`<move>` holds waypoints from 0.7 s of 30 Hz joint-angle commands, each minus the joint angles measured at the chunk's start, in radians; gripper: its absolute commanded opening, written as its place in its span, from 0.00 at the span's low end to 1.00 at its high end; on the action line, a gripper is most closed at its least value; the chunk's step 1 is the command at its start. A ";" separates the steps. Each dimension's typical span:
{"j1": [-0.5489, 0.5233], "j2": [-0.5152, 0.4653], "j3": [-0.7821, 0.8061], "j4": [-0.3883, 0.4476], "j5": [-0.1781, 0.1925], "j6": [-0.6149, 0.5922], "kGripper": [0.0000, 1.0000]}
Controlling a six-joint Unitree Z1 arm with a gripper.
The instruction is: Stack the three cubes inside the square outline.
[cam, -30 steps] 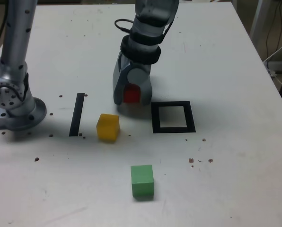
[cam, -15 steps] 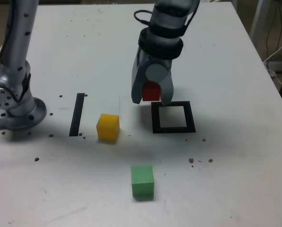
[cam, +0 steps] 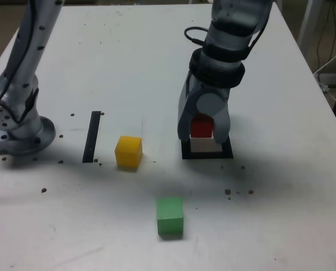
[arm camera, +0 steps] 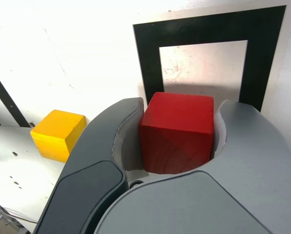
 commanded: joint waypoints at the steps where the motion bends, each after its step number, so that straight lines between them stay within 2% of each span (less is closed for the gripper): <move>1: -0.003 0.012 -0.006 0.004 -0.002 -0.002 0.23; 21: -0.003 0.058 -0.019 -0.013 0.016 0.002 0.24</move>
